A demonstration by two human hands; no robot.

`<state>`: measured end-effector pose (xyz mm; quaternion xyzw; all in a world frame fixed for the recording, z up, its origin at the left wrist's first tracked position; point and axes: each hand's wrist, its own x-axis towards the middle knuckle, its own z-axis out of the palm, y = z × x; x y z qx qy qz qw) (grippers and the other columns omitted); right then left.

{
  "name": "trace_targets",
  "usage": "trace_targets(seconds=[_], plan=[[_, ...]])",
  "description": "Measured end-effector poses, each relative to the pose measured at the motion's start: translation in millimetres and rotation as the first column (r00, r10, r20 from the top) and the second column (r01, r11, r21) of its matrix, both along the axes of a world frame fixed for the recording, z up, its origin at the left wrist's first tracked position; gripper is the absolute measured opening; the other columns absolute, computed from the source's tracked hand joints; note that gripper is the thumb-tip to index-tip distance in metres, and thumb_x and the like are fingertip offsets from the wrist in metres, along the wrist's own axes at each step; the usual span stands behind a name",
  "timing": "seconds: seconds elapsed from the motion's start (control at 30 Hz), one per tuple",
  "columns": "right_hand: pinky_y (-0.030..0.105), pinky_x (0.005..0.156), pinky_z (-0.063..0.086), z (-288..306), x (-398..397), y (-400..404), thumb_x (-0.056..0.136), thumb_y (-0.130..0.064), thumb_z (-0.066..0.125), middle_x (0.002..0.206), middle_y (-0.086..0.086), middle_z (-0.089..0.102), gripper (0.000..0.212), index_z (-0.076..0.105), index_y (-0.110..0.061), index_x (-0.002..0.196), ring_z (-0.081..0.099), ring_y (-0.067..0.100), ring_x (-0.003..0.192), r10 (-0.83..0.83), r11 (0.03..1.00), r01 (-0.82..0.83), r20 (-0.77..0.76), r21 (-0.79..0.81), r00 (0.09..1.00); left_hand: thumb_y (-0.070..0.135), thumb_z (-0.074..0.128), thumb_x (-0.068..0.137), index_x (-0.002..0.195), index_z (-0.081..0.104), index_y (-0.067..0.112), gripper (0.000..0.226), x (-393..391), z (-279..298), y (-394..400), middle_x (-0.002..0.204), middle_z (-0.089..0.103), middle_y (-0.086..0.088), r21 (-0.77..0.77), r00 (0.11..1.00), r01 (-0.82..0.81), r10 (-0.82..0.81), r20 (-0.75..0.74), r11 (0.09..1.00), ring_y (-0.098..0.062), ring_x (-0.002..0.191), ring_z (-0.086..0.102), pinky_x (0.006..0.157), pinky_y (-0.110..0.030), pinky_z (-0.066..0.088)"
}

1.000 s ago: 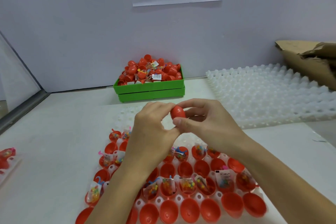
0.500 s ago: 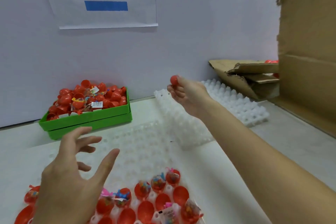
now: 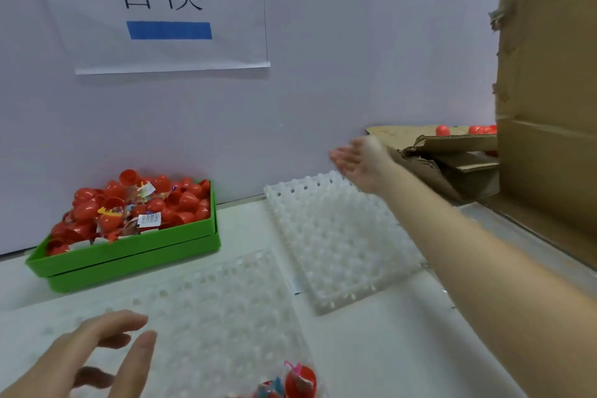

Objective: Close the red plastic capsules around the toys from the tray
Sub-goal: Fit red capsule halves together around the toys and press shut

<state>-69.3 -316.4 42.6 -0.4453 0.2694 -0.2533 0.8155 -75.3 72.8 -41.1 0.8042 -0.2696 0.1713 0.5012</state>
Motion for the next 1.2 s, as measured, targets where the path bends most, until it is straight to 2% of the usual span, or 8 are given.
trace_targets(seconds=[0.13, 0.3, 0.43, 0.6, 0.77, 0.93, 1.07, 1.2], plan=[[0.018, 0.050, 0.047, -29.2, -13.7, 62.8, 0.098, -0.009, 0.050, 0.076, 0.009, 0.067, 0.017, 0.064, -0.002, 0.103, 0.061, 0.016, 0.058, 0.210, 0.925, -0.254, -0.177, -0.283, 0.961, 0.063, 0.044, 0.073, 0.085, 0.064, 0.054, 0.025, 2.6, -3.6, 11.5, 0.086, 0.069, 0.021, 0.130, 1.000, 0.008, -0.006, -0.022, 0.991, 0.009, 0.081, 0.061, 0.063, -0.004, 0.046], [0.017, 0.058, 0.051, -40.5, -39.3, 129.4, 0.095, -0.009, 0.048, 0.078, 0.000, 0.074, 0.024, 0.072, -0.016, 0.097, 0.067, 0.009, 0.064, 0.317, 0.606, -0.471, -0.348, -0.641, 0.882, 0.058, 0.052, 0.075, 0.085, 0.064, 0.051, 0.017, 10.6, -0.5, 32.5, 0.084, 0.066, 0.030, 0.314, 0.998, -0.061, 0.055, 0.029, 0.947, 0.004, 0.075, 0.064, 0.057, -0.024, 0.052], [0.013, 0.080, 0.051, -52.7, -62.6, 155.6, 0.095, -0.022, 0.054, 0.098, -0.014, 0.075, 0.023, 0.075, -0.026, 0.105, 0.067, -0.005, 0.089, 0.218, 0.312, -0.453, -0.401, -0.835, 0.890, 0.029, 0.071, 0.082, 0.087, 0.063, 0.052, 0.025, 10.0, 13.3, 47.7, 0.086, 0.064, 0.037, 0.430, 0.990, -0.136, 0.111, 0.083, 0.893, -0.001, 0.074, 0.064, 0.060, -0.026, 0.052], [0.005, 0.087, 0.046, -70.9, -91.0, 166.1, 0.098, -0.031, 0.052, 0.100, -0.033, 0.064, 0.025, 0.075, -0.029, 0.108, 0.055, -0.023, 0.098, 0.196, 0.153, -0.451, -0.421, -0.879, 0.886, 0.016, 0.066, 0.090, 0.069, 0.064, 0.037, 0.030, 3.2, 26.4, 55.2, 0.077, 0.068, 0.020, 0.470, 0.991, -0.056, 0.107, -0.081, 0.881, 0.003, 0.074, 0.063, 0.068, -0.016, 0.048], [0.000, 0.085, 0.042, -81.3, -91.2, 167.6, 0.097, -0.024, 0.055, 0.096, -0.032, 0.064, 0.022, 0.076, -0.027, 0.105, 0.056, -0.023, 0.098, 0.187, 0.132, -0.420, -0.393, -0.898, 0.900, 0.014, 0.064, 0.092, 0.085, 0.074, 0.024, 0.016, 1.4, 24.1, 56.2, 0.082, 0.066, 0.019, 0.463, 0.990, -0.031, 0.091, -0.107, 0.886, 0.006, 0.076, 0.062, 0.069, -0.003, 0.044], [-0.004, 0.078, 0.039, -87.9, -88.5, 166.2, 0.096, -0.018, 0.060, 0.092, -0.025, 0.069, 0.019, 0.076, -0.024, 0.102, 0.056, -0.025, 0.089, 0.174, 0.134, -0.358, -0.333, -0.924, 0.927, 0.013, 0.064, 0.091, 0.085, 0.075, 0.023, 0.016, 6.6, 38.8, 76.7, 0.080, 0.069, 0.016, 0.319, 0.975, -0.193, 0.219, -0.046, 0.928, 0.005, 0.075, 0.064, 0.059, -0.001, 0.042], [-0.003, 0.076, 0.040, -91.1, -87.4, 165.9, 0.095, -0.013, 0.061, 0.086, -0.023, 0.069, 0.018, 0.077, -0.020, 0.100, 0.057, -0.025, 0.086, 0.168, 0.145, -0.331, -0.306, -0.933, 0.937, 0.030, 0.066, 0.088, 0.092, 0.068, 0.031, 0.005, 7.0, 36.6, 83.9, 0.090, 0.064, 0.013, 0.504, 0.956, -0.169, 0.266, -0.126, 0.847, -0.003, 0.085, 0.059, 0.066, -0.012, 0.041], [-0.003, 0.076, 0.040, -91.1, -87.8, 166.7, 0.094, -0.013, 0.062, 0.085, -0.021, 0.070, 0.018, 0.078, -0.019, 0.099, 0.058, -0.024, 0.085, 0.164, 0.137, -0.325, -0.302, -0.936, 0.939, 0.052, 0.066, 0.082, 0.104, 0.060, 0.027, 0.034, 5.1, 22.8, 72.8, 0.104, 0.045, 0.008, 0.728, 0.930, -0.095, 0.322, -0.179, 0.679, -0.012, 0.111, 0.037, 0.088, -0.030, 0.040]])
